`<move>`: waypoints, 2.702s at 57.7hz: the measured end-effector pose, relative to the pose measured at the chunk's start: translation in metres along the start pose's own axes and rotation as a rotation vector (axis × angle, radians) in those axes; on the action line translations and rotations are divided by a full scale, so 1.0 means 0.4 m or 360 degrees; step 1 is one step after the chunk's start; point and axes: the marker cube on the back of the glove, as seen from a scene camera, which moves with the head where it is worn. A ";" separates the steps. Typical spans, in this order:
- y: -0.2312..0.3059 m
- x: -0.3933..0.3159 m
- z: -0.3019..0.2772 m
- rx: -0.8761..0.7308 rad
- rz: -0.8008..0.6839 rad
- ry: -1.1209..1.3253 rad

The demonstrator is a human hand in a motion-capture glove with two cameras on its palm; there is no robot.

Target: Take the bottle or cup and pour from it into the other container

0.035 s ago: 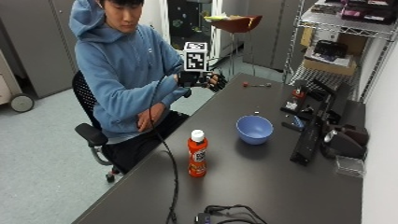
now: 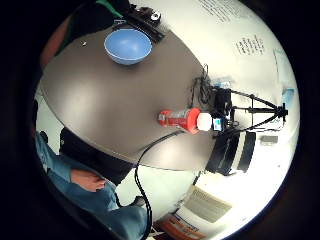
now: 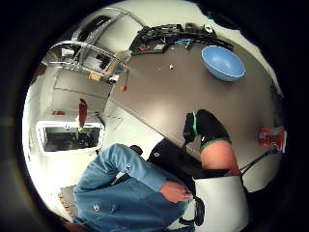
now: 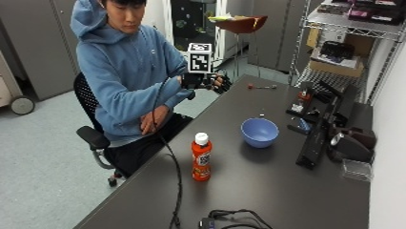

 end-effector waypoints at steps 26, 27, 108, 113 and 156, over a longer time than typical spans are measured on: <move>0.018 -0.001 -0.008 0.0047 0.0015 0.0121; 0.020 0.002 -0.010 0.0049 0.0023 0.0126; 0.359 0.521 -0.008 0.0716 0.0666 -0.0235; 0.370 0.557 0.018 0.0865 0.0668 -0.0394; 0.241 0.665 0.290 0.1183 0.0582 -0.1344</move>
